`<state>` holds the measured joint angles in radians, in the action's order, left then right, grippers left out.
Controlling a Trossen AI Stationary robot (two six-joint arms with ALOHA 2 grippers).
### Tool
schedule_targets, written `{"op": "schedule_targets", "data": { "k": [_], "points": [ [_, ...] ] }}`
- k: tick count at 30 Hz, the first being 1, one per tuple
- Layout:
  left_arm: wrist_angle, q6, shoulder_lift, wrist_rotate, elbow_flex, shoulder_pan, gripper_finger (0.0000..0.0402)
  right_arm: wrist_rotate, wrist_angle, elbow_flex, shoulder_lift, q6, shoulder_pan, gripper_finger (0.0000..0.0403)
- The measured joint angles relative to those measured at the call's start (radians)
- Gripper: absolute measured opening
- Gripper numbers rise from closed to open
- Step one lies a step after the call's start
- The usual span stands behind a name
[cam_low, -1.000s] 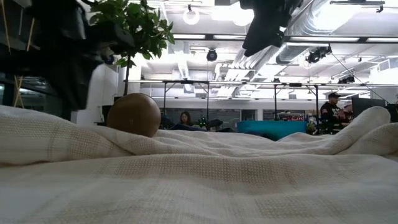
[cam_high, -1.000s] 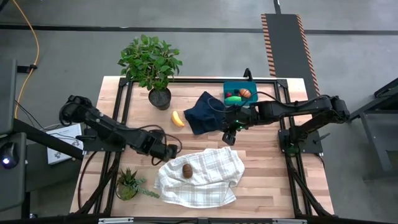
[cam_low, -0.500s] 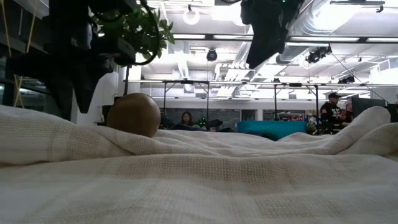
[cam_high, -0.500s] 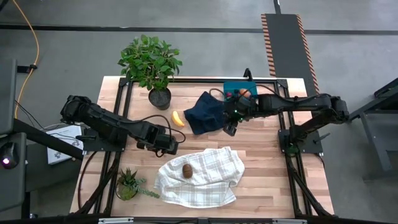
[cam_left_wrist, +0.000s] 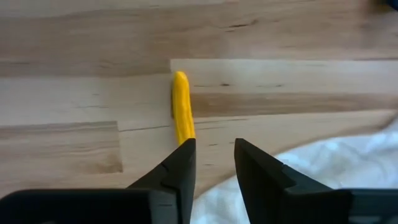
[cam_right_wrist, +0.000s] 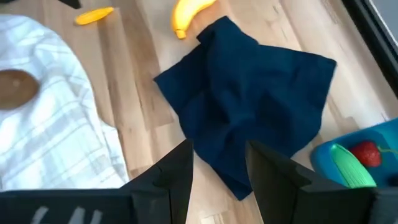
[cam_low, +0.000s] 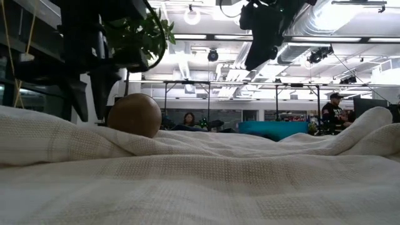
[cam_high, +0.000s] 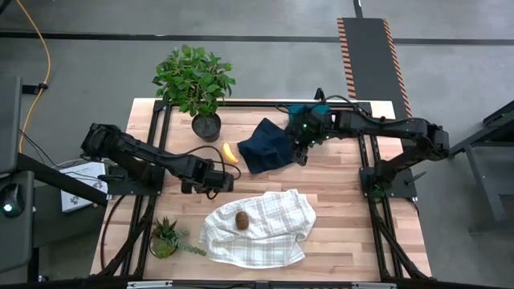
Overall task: Pick and placing Produce into tupperware
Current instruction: Put the yellow corn into the blue bin
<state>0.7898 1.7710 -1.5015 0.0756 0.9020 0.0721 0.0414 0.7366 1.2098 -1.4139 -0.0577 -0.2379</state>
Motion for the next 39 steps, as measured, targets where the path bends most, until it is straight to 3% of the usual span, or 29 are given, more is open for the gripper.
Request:
{"op": "schedule_targets", "data": {
  "k": [8,39],
  "points": [
    [-0.037,0.043,-0.054,-0.076,0.000,0.000,0.0083,0.046,0.000,0.000,0.000,0.077,-0.034,0.0139],
    [0.019,0.067,-0.103,-0.033,0.000,0.000,0.0078,0.081,0.000,0.000,0.000,0.084,-0.038,0.0139]
  ]
}}
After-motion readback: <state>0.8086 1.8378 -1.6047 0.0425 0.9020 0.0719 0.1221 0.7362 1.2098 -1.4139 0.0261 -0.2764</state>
